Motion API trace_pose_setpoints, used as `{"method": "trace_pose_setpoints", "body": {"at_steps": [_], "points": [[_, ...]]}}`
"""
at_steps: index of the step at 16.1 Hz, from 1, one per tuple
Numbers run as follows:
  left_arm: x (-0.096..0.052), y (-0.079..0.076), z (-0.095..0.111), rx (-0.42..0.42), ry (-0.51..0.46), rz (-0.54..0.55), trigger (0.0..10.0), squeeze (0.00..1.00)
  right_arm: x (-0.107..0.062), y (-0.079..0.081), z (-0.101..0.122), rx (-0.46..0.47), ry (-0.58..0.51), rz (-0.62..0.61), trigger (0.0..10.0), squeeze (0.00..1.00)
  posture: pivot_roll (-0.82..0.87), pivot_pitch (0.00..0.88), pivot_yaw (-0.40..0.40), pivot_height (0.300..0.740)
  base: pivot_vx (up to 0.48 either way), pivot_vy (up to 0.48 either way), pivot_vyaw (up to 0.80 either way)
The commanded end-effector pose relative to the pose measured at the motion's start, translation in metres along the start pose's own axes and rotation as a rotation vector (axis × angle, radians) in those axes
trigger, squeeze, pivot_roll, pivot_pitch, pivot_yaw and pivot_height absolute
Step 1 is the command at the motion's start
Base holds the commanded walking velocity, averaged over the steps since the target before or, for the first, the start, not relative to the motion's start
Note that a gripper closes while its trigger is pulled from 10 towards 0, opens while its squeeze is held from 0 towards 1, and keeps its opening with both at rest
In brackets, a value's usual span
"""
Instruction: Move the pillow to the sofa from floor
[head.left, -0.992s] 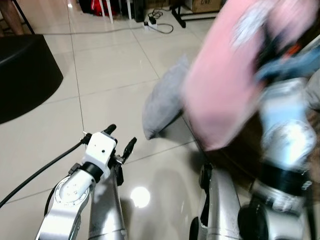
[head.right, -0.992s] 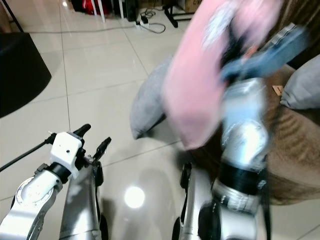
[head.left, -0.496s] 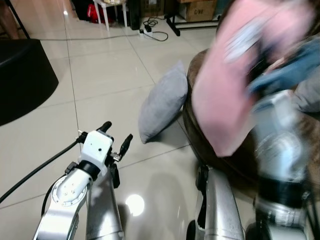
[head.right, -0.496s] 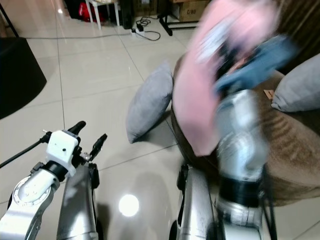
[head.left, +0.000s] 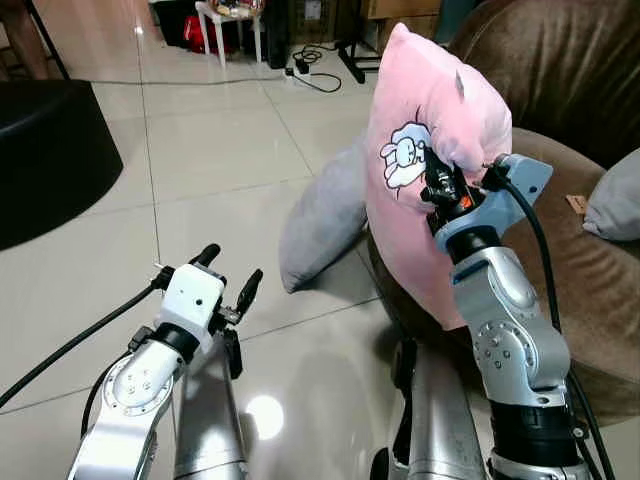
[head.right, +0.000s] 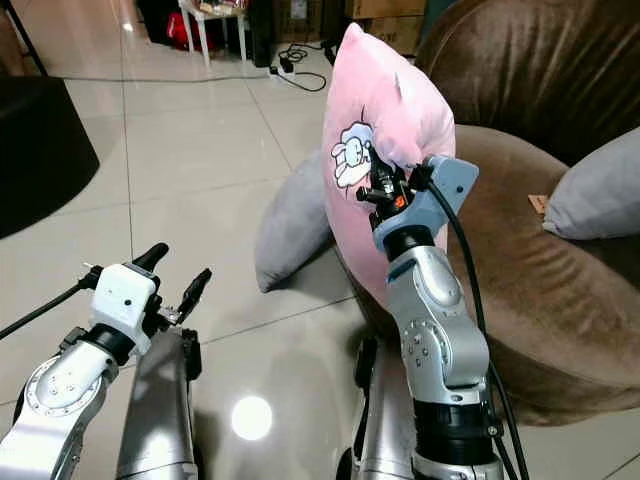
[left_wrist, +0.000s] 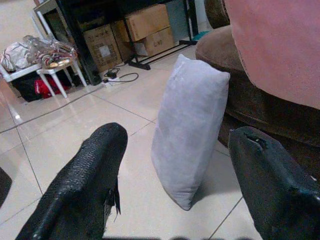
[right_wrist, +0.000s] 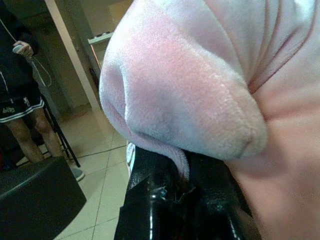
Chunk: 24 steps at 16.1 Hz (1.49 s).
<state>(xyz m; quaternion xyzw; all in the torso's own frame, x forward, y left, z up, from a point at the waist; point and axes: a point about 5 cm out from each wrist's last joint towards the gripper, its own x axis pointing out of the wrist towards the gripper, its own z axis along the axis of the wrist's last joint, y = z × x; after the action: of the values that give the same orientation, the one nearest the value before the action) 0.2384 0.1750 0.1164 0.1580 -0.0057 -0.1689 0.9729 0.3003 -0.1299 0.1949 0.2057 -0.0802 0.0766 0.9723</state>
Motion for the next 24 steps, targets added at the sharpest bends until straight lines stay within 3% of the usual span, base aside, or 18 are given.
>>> {"method": "trace_pose_setpoints", "body": {"at_steps": [1,9,14,20,24], "points": [[0.002,0.000,0.001,0.008,-0.008,0.009,10.0,0.00,-0.003,-0.011,-0.006,-0.001,0.030,-0.060,10.0,0.00,0.03,0.000,-0.050,0.465,0.000,0.000,0.00],[0.004,0.003,0.004,-0.002,-0.033,0.085,10.0,0.00,-0.014,-0.020,-0.017,-0.043,0.092,-0.066,10.0,0.00,0.02,0.000,-0.059,0.535,0.000,0.000,0.00],[0.006,0.008,0.010,-0.003,-0.060,0.128,10.0,0.00,-0.018,-0.019,-0.021,-0.004,0.123,-0.033,10.0,0.00,0.02,0.000,-0.061,0.575,0.000,0.000,0.00],[0.007,0.006,0.009,-0.005,-0.060,0.128,10.0,0.00,-0.020,-0.021,-0.021,0.009,0.124,-0.038,10.0,0.00,0.02,0.000,-0.059,0.620,0.000,0.000,0.00],[0.008,0.006,0.009,-0.004,-0.058,0.129,10.0,0.00,-0.020,-0.025,-0.021,-0.034,0.125,-0.073,10.0,0.00,0.02,0.000,-0.059,0.655,0.000,0.000,0.00]]}}
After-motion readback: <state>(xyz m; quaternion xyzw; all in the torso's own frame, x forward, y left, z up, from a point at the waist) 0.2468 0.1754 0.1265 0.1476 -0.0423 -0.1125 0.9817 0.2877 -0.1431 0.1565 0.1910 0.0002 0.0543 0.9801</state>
